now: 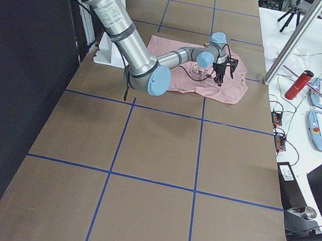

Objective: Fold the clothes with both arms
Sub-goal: 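Fold the grasped sleeve inward toward the shirt center with the right gripper, then move the left gripper to the other sleeve while the right gripper releases near the collar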

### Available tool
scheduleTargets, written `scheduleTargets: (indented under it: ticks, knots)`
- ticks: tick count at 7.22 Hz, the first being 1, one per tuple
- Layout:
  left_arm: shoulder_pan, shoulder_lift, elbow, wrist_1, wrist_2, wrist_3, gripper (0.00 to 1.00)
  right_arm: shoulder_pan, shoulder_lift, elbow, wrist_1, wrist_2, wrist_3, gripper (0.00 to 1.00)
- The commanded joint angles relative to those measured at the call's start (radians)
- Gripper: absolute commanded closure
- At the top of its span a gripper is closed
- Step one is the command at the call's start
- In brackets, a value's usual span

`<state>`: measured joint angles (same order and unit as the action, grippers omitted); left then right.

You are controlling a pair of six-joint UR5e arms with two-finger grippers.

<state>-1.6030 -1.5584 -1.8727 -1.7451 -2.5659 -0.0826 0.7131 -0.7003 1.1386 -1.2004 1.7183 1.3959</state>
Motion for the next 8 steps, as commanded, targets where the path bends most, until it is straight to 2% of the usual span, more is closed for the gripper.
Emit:
scheduleTargets:
  ticks: [1,2,3,5,6,8]
  knots:
    - [0.122,-0.049,0.039,-0.185,0.010,-0.258,0.00,0.028,-0.014,0.071,-0.001,0.026,0.002,0.00]
    - [0.250,-0.104,0.068,-0.245,0.010,-0.436,0.00,0.046,-0.062,0.146,0.001,0.085,0.002,0.00]
    - [0.353,-0.255,0.157,-0.243,0.042,-0.606,0.00,0.083,-0.127,0.230,0.004,0.163,0.002,0.00]
    - [0.519,-0.447,0.318,-0.251,0.278,-0.780,0.01,0.097,-0.249,0.396,0.004,0.227,0.003,0.00]
    - [0.584,-0.518,0.402,-0.263,0.349,-0.814,0.01,0.095,-0.283,0.455,-0.002,0.236,0.008,0.00]
    - [0.635,-0.575,0.585,-0.394,0.496,-0.822,0.03,0.092,-0.332,0.512,0.004,0.237,0.009,0.00]
